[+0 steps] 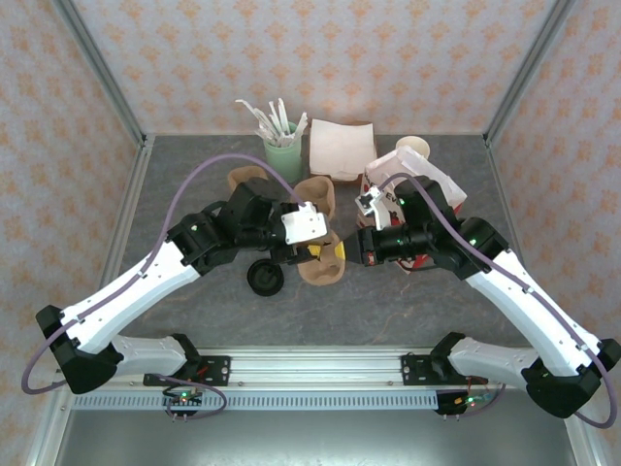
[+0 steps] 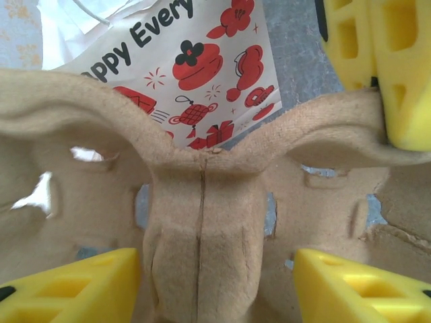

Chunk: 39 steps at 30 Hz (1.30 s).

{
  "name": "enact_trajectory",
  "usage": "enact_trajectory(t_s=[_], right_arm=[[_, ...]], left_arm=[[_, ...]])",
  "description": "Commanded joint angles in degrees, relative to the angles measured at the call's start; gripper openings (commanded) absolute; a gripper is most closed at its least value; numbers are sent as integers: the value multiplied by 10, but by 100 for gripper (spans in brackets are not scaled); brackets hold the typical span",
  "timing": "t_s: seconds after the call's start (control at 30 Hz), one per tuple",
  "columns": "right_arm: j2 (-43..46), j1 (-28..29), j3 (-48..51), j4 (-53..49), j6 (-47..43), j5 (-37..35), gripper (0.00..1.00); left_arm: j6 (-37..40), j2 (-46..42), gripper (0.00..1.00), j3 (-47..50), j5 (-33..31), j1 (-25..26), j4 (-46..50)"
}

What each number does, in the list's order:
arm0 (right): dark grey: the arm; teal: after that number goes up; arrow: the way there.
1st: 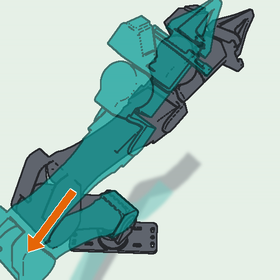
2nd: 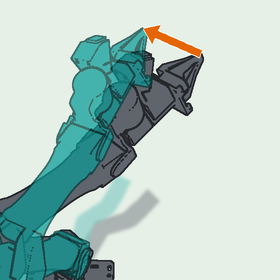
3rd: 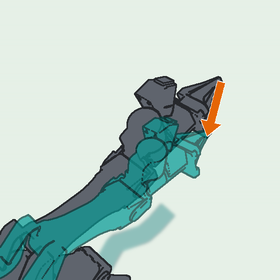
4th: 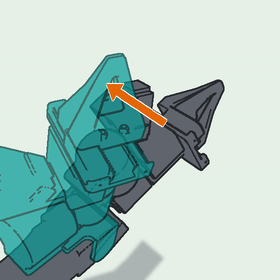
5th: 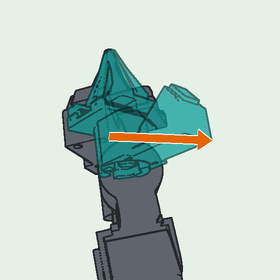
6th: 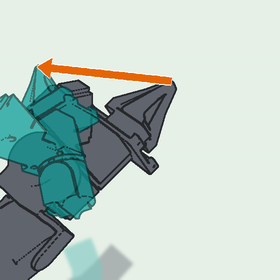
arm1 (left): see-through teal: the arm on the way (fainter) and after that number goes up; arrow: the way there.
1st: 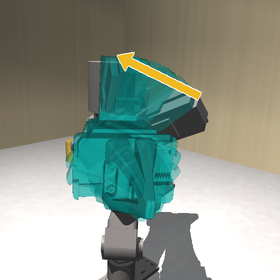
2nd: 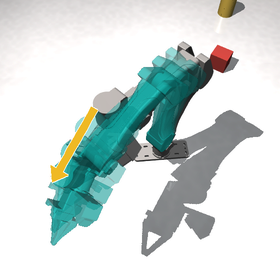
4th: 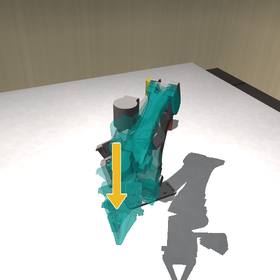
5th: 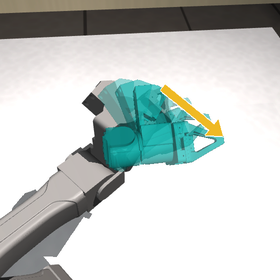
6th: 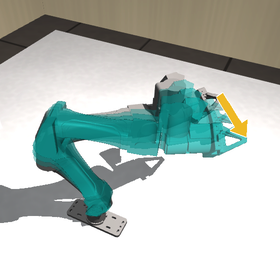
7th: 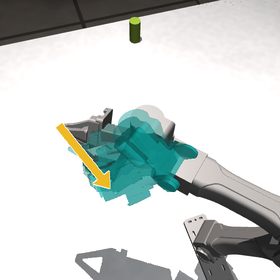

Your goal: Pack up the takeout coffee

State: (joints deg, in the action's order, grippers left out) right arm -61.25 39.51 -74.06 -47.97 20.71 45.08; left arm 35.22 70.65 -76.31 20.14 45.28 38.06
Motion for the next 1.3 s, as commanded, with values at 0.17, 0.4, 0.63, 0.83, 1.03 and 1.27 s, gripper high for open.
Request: enact_trajectory(t_s=[0.17,0.4,0.63,0.83,1.03,1.27], right_arm=[[4,4,-12,17,-9,14,0],[6,4,-17,9,-15,7,0],[26,3,-31,-14,-27,-78,17],[69,-6,-53,-52,-29,-218,42],[84,-47,-83,-117,-16,-454,43],[55,-93,-101,-135,-16,-669,48]], left_arm=[[-8,5,53,-8,2,3,-37],[-17,9,41,-17,2,3,-33],[-44,11,38,-31,0,2,-25],[-89,10,38,-34,4,-9,-41],[-131,13,38,-43,19,-31,-41],[-152,1,38,-46,38,-37,-37]])
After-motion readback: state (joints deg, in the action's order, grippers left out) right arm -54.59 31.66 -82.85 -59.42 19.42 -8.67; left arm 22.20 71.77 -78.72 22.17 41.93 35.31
